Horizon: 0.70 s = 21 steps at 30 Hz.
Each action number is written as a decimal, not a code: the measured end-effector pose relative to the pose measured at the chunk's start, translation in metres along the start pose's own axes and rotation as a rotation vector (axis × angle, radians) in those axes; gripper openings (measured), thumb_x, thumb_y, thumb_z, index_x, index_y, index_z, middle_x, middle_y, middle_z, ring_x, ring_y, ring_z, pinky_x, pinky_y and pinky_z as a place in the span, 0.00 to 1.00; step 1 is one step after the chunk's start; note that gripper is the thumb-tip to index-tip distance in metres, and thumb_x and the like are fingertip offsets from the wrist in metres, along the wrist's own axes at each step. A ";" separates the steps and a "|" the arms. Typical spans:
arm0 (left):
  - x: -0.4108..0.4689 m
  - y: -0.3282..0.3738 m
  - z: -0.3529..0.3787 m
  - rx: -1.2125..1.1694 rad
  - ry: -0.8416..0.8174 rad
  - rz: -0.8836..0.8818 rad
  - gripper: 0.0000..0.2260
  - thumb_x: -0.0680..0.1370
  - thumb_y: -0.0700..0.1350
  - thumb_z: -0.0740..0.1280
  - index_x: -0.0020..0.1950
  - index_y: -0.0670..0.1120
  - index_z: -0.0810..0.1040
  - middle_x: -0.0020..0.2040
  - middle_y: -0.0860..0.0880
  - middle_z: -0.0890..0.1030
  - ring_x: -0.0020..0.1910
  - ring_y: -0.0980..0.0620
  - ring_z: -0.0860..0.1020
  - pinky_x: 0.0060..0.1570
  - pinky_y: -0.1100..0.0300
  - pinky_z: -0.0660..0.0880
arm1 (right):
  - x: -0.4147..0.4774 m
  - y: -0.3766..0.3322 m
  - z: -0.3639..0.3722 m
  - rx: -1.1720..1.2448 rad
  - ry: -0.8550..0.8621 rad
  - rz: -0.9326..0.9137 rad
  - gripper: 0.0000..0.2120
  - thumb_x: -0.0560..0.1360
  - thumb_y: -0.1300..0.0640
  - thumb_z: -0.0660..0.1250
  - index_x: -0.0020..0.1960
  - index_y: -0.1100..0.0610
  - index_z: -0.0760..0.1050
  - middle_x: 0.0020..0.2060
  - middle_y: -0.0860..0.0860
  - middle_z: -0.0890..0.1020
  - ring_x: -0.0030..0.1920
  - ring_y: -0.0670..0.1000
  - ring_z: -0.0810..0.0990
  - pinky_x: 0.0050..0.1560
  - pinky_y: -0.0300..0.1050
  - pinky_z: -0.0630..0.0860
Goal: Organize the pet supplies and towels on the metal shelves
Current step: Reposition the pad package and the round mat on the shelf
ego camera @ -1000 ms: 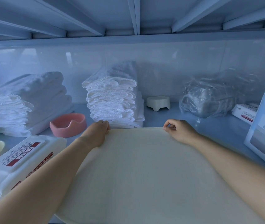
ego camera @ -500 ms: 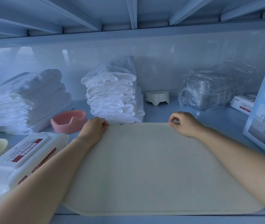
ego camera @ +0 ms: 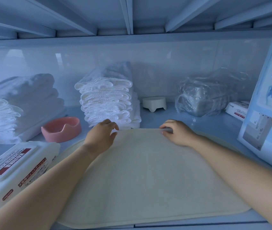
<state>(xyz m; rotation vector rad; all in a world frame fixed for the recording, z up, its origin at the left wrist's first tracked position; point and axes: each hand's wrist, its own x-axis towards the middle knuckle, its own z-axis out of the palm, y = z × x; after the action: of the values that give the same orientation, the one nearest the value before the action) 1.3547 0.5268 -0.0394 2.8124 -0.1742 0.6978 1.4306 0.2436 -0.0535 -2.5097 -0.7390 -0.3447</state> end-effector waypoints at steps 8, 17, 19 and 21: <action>0.025 0.035 0.001 -0.027 0.041 0.134 0.09 0.78 0.47 0.64 0.56 0.51 0.76 0.54 0.52 0.76 0.52 0.50 0.75 0.46 0.54 0.75 | 0.005 0.002 -0.006 -0.041 0.065 -0.016 0.11 0.75 0.54 0.67 0.56 0.56 0.79 0.52 0.49 0.78 0.54 0.49 0.76 0.54 0.40 0.70; 0.077 0.086 0.016 0.123 0.095 0.261 0.10 0.77 0.46 0.62 0.58 0.50 0.74 0.54 0.51 0.76 0.54 0.48 0.75 0.45 0.55 0.74 | 0.034 0.029 -0.024 -0.054 0.188 -0.003 0.13 0.73 0.55 0.69 0.57 0.57 0.78 0.54 0.51 0.80 0.56 0.51 0.77 0.55 0.42 0.70; 0.086 0.088 0.020 0.176 0.093 0.276 0.11 0.77 0.47 0.61 0.59 0.50 0.74 0.55 0.50 0.76 0.55 0.48 0.74 0.45 0.55 0.74 | 0.042 0.037 -0.024 -0.074 0.209 0.004 0.13 0.73 0.55 0.69 0.56 0.57 0.78 0.53 0.52 0.80 0.55 0.52 0.77 0.54 0.41 0.70; 0.096 0.086 0.023 0.240 0.106 0.290 0.11 0.77 0.47 0.61 0.59 0.50 0.74 0.55 0.49 0.76 0.55 0.47 0.73 0.44 0.55 0.72 | 0.052 0.045 -0.024 -0.103 0.207 0.000 0.13 0.73 0.55 0.69 0.57 0.57 0.78 0.53 0.52 0.79 0.55 0.52 0.76 0.53 0.39 0.68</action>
<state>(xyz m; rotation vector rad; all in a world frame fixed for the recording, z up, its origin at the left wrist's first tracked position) 1.4347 0.4328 0.0033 2.9985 -0.5192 0.9897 1.4964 0.2213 -0.0313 -2.5199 -0.6539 -0.6466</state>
